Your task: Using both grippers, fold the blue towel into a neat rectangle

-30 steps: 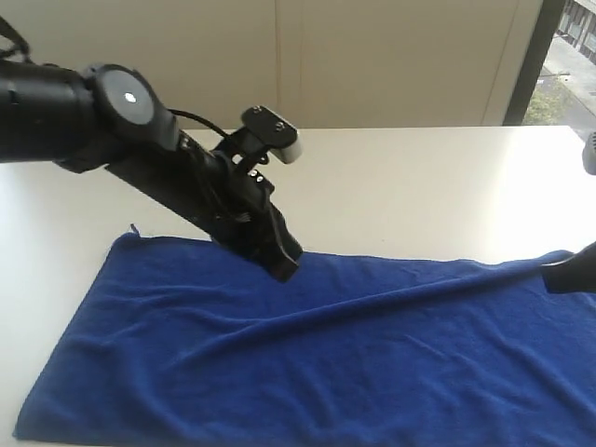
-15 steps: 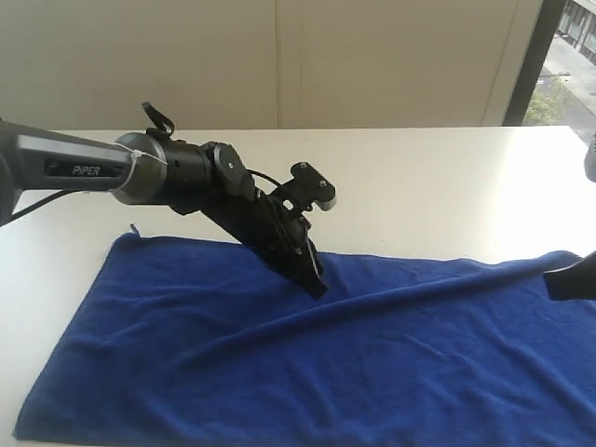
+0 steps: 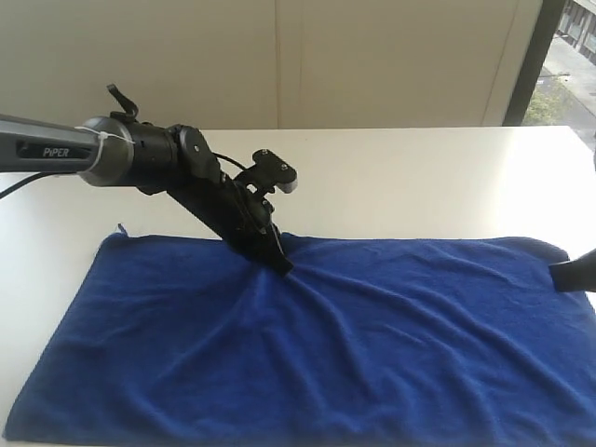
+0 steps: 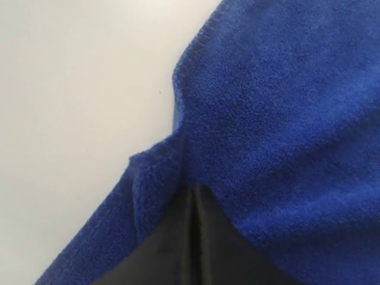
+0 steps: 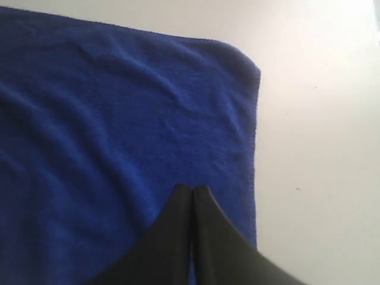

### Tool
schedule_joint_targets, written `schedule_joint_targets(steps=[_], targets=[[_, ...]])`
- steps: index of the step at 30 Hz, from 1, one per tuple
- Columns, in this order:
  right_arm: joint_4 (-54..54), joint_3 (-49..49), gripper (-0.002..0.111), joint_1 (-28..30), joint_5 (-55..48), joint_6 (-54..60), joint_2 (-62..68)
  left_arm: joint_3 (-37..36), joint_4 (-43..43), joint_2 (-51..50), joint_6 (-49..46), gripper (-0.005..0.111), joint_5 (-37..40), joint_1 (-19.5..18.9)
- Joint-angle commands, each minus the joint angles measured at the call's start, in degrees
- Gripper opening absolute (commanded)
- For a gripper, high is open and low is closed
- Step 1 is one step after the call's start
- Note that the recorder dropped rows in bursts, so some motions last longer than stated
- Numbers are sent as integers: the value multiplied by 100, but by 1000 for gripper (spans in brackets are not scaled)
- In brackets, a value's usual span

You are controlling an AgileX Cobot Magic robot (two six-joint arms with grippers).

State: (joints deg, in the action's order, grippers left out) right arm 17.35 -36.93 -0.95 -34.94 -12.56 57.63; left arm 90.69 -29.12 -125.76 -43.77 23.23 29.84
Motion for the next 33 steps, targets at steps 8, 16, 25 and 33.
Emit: schedule_joint_targets(steps=[8,16,25,33], targets=[[401,-1367,0,853,136,199,2088,174,-214,743,-719,0,1401,583],[-3827,-2807,0,2508,-284,4108,3998,-316,-299,769,-890,0,1707,878],[-3910,-3775,0,2860,-328,4347,5600,-933,-261,735,-1010,0,571,1367],[-3924,-3961,0,2833,122,4347,6087,-1118,-248,723,-1030,0,533,1367]])
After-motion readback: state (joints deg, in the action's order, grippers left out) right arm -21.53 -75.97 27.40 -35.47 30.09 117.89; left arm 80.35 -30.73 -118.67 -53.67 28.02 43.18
